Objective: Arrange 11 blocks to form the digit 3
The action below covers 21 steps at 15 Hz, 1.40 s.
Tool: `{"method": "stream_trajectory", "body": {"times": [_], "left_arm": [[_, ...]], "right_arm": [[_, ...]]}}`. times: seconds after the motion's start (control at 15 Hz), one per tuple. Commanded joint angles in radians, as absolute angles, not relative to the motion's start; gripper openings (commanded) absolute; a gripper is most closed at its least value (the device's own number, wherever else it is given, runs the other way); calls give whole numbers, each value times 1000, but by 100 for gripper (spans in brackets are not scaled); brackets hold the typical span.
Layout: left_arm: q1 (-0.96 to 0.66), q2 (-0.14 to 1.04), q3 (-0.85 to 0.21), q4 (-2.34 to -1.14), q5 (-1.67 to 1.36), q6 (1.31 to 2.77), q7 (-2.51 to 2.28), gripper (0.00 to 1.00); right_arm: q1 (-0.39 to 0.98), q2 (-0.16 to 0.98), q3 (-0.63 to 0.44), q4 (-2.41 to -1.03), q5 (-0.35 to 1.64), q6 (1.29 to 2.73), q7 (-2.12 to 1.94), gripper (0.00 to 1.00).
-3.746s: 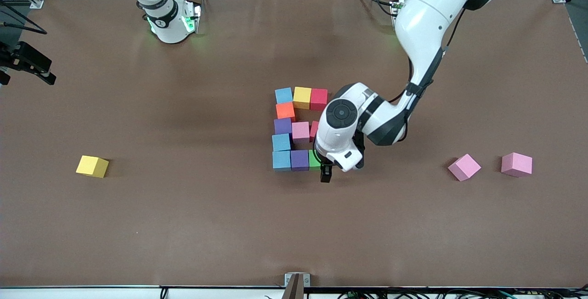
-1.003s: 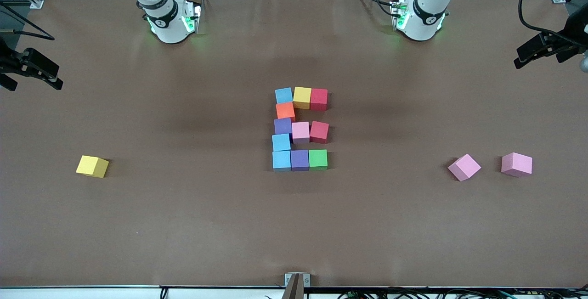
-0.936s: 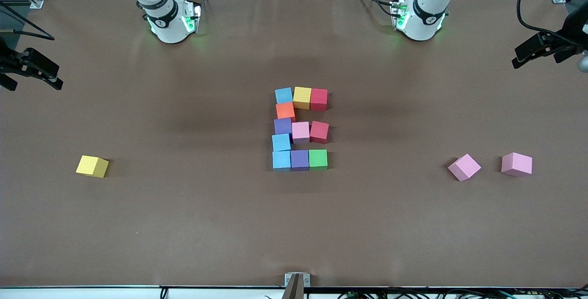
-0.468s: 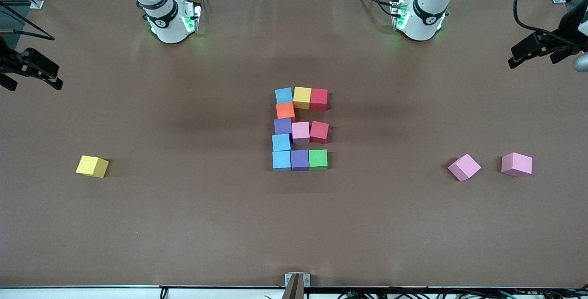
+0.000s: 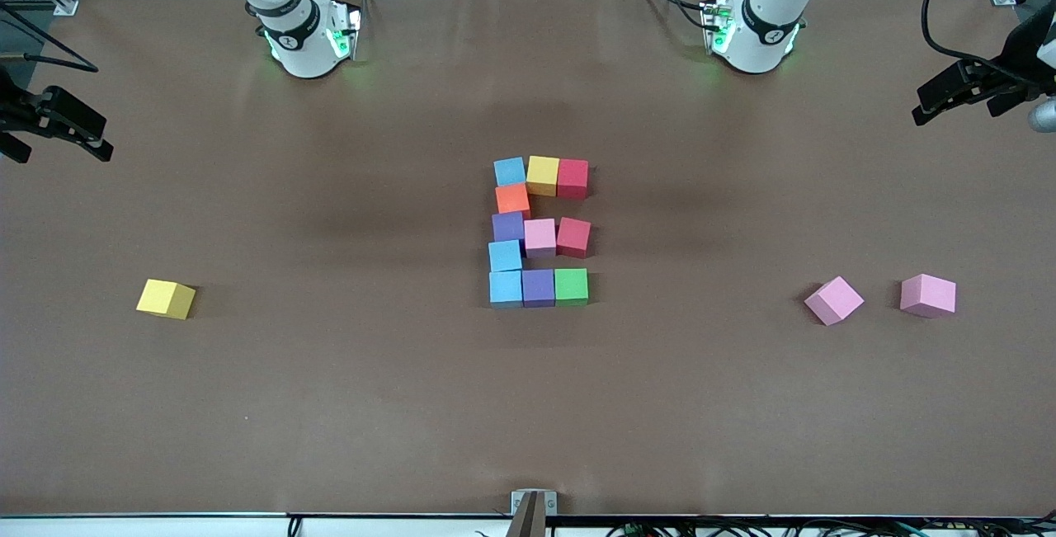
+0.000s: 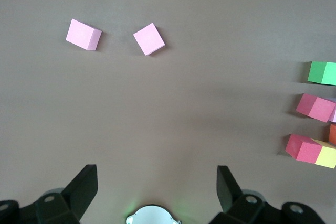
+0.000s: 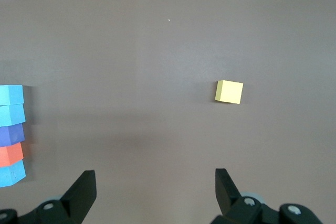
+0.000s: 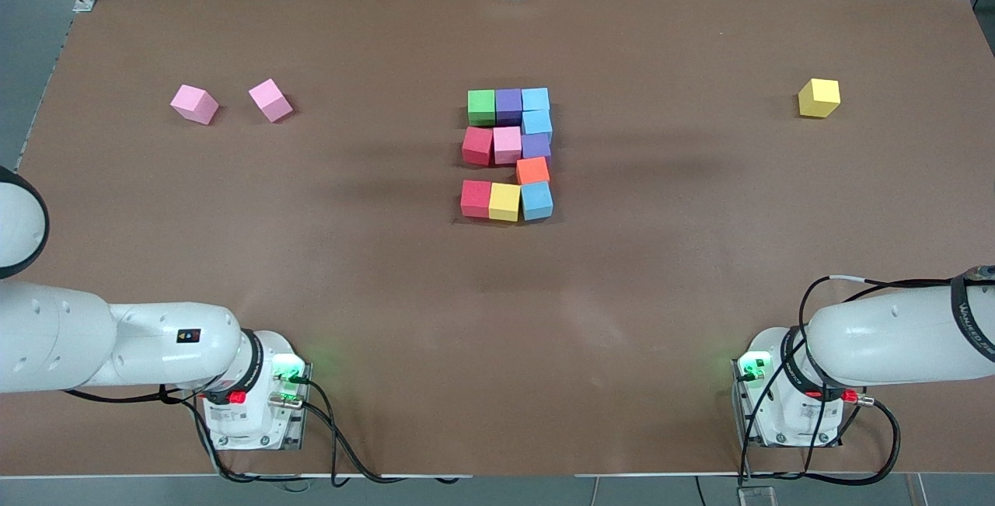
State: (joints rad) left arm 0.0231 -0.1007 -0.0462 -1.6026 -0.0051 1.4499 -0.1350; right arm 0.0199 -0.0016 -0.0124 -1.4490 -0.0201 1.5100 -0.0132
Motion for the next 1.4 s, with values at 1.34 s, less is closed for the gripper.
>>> {"method": "stream_trajectory", "body": {"times": [1.34], "left_arm": [[25, -66, -43, -1528, -8, 1445, -64, 100]], "right_arm": [[17, -2, -11, -1440, -23, 1500, -6, 100]]}}
